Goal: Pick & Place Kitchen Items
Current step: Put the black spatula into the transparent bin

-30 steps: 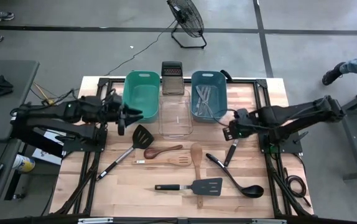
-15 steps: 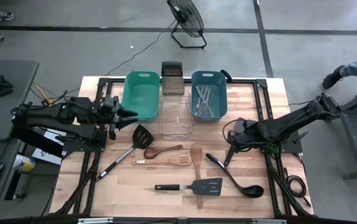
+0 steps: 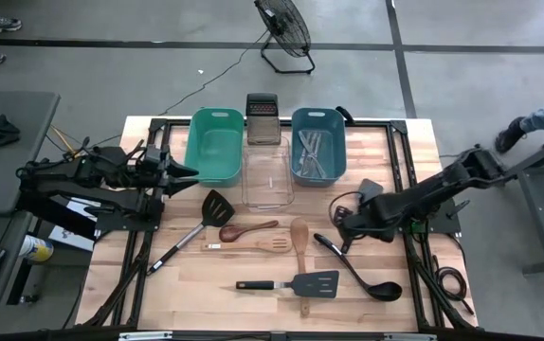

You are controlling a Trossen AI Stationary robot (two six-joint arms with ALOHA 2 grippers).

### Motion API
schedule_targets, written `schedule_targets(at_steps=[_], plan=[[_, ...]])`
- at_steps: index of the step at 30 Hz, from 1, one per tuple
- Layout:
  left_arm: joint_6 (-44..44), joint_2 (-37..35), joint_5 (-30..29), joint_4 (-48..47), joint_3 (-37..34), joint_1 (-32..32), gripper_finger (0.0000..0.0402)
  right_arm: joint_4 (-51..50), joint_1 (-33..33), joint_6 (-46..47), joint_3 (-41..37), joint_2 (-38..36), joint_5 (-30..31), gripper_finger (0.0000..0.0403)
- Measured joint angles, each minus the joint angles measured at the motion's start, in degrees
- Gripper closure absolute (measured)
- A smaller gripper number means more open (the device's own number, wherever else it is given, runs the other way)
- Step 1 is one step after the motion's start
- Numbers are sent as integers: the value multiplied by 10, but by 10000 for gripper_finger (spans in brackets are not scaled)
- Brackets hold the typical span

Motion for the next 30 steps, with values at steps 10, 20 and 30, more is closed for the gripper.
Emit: schedule_targets(at_steps=[10, 20, 30], plan=[[-3, 0, 24, -2, 0, 0, 274, 68, 0, 42, 2, 91, -24, 145], [-3, 0, 37, -15, 0, 0, 274, 64, -6, 56, 3, 109, -48, 190], [-3, 0, 41, -30, 0, 0, 274, 57, -4, 56, 2, 110, -71, 269]])
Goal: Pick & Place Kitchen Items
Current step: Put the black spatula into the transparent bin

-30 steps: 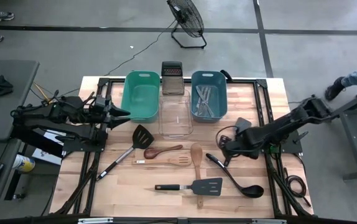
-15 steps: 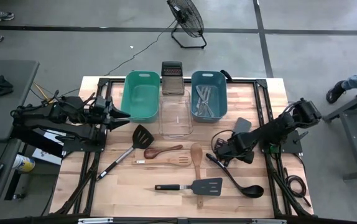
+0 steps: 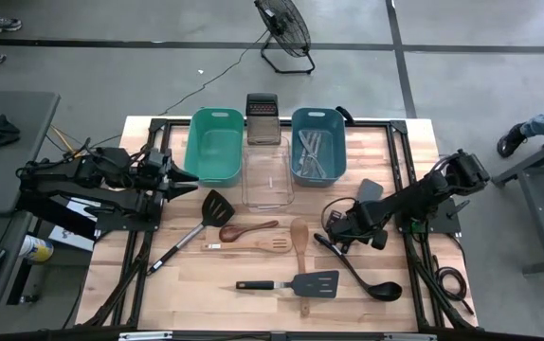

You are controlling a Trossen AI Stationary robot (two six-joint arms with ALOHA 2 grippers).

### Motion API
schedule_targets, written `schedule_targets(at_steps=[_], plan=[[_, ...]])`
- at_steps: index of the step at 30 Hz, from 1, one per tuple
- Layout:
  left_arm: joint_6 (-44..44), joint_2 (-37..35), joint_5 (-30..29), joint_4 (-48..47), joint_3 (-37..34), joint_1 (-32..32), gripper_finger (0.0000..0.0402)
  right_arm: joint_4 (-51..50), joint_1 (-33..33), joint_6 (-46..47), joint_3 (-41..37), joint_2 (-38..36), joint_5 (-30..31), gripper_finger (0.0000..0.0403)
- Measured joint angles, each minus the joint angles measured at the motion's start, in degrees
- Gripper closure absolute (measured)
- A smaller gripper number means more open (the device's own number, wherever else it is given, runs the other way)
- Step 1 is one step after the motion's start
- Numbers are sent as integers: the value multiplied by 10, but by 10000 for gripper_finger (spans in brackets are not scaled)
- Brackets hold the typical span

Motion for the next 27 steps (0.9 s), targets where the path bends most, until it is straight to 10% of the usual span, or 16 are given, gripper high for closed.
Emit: schedule_targets(at_steps=[27], plan=[[0, 0, 12, 0, 0, 0, 274, -58, 17, -3, -5, -64, -1, 303]])
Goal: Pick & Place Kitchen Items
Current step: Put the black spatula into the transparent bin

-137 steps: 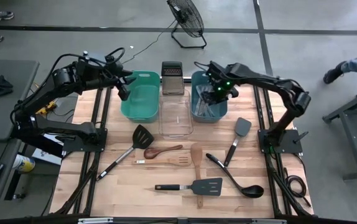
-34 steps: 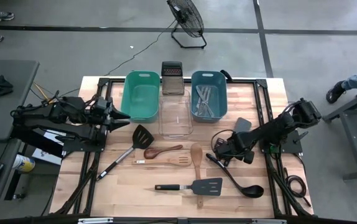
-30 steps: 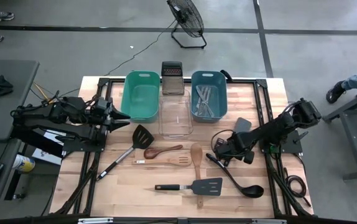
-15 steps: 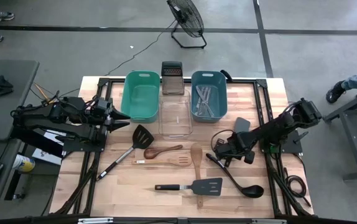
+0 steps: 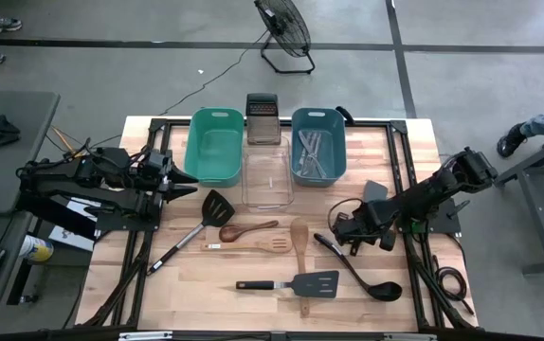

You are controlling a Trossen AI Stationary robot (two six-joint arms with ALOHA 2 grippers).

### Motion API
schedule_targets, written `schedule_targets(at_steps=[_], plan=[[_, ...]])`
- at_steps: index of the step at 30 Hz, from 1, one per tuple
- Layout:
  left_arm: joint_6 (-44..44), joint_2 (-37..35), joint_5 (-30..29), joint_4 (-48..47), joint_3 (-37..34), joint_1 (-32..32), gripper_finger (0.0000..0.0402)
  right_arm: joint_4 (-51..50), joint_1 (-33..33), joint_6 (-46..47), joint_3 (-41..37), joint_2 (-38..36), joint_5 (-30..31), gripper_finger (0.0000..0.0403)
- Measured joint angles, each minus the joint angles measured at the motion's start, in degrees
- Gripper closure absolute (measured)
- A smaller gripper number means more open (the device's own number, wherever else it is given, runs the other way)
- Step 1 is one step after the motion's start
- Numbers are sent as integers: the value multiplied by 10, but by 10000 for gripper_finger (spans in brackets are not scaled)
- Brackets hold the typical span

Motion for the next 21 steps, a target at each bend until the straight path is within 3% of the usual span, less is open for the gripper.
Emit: schedule_targets(at_steps=[11, 21], plan=[[0, 0, 0, 0, 0, 0, 274, 0, 21, 3, 2, -19, 21, 303], [-1, 0, 0, 1, 0, 0, 274, -59, 42, -5, 3, -97, 23, 303]])
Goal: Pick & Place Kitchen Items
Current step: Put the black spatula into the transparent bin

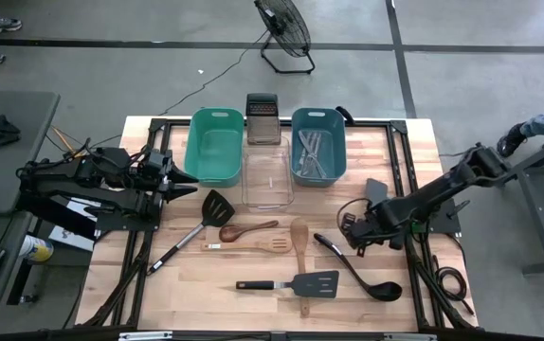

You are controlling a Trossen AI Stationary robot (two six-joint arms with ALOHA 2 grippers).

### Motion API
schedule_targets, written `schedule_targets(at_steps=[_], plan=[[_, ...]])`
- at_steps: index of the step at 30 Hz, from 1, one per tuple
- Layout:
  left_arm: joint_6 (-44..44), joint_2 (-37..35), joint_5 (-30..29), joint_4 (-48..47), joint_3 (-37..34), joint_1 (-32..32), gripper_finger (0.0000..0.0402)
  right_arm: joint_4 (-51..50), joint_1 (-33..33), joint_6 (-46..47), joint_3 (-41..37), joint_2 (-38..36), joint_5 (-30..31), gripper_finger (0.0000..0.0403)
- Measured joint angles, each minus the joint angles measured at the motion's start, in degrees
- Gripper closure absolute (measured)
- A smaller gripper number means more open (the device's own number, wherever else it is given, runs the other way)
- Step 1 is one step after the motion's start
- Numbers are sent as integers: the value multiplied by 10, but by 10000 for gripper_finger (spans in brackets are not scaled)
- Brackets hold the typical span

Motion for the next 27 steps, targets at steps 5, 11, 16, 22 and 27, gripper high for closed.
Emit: schedule_targets(at_steps=[5, 11, 16, 22, 27], plan=[[-2, 0, 0, 2, 0, 0, 274, -31, 17, -23, 0, -61, 5, 303], [-2, 0, -1, 3, 0, 0, 274, -70, 39, -33, 0, -135, 44, 303], [-2, 0, -3, 7, 0, 0, 274, -72, 47, -98, 0, -186, 104, 303], [-2, 2, -13, 42, 0, 0, 274, -66, 47, -185, 0, -241, 157, 303], [-17, 2, -39, 50, 1, 0, 274, -69, 47, -226, 1, -284, 186, 303]])
